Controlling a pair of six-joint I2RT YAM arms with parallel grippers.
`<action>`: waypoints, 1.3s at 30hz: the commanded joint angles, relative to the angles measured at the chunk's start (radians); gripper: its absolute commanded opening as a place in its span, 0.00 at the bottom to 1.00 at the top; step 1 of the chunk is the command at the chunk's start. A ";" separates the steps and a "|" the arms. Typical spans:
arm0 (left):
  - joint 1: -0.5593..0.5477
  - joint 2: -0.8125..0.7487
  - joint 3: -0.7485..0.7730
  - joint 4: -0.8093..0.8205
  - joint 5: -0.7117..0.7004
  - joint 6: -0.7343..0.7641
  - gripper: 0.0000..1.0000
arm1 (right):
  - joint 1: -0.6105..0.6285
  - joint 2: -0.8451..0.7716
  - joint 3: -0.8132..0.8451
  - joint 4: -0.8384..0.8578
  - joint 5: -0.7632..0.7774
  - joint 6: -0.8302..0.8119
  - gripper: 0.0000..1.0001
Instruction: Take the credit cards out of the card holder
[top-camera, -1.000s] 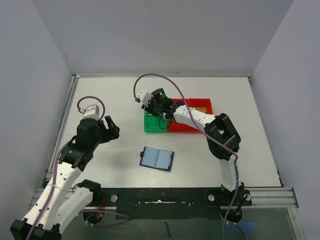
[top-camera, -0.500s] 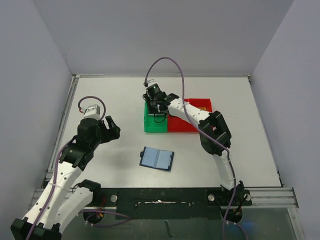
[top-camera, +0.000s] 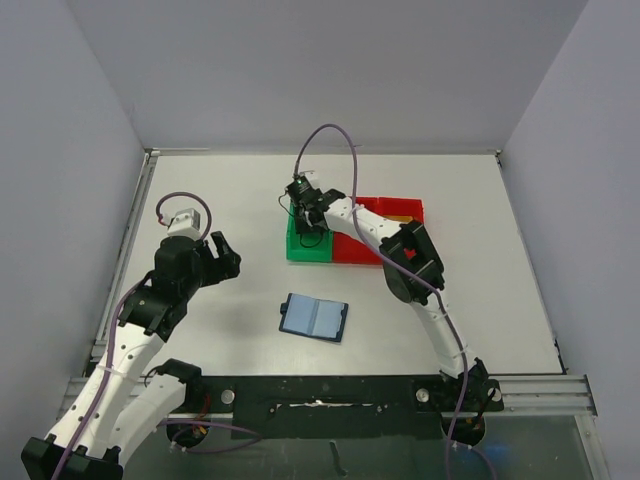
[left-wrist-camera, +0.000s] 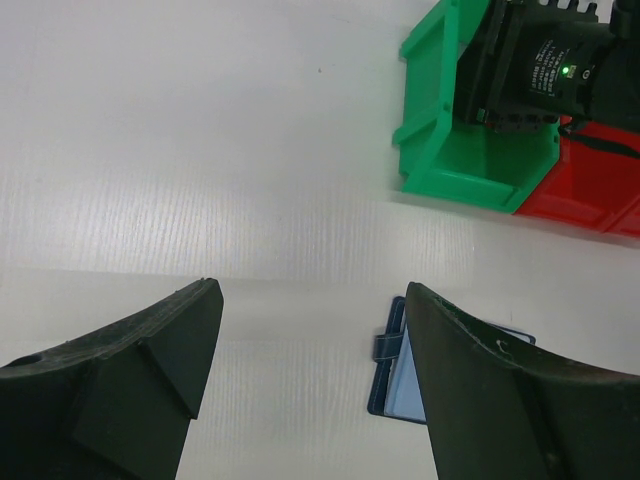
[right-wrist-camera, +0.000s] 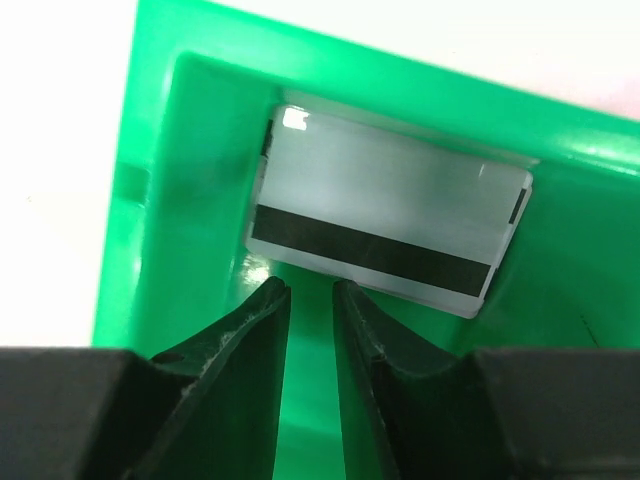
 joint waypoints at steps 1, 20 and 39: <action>0.006 -0.007 0.009 0.060 0.004 0.019 0.74 | -0.002 0.029 0.060 -0.006 0.119 0.036 0.27; 0.006 0.019 0.007 0.067 0.033 0.021 0.74 | 0.023 -0.266 -0.097 0.043 -0.007 -0.008 0.51; -0.024 0.213 -0.008 0.097 0.281 0.031 0.73 | 0.289 -0.846 -0.967 0.280 0.093 0.478 0.59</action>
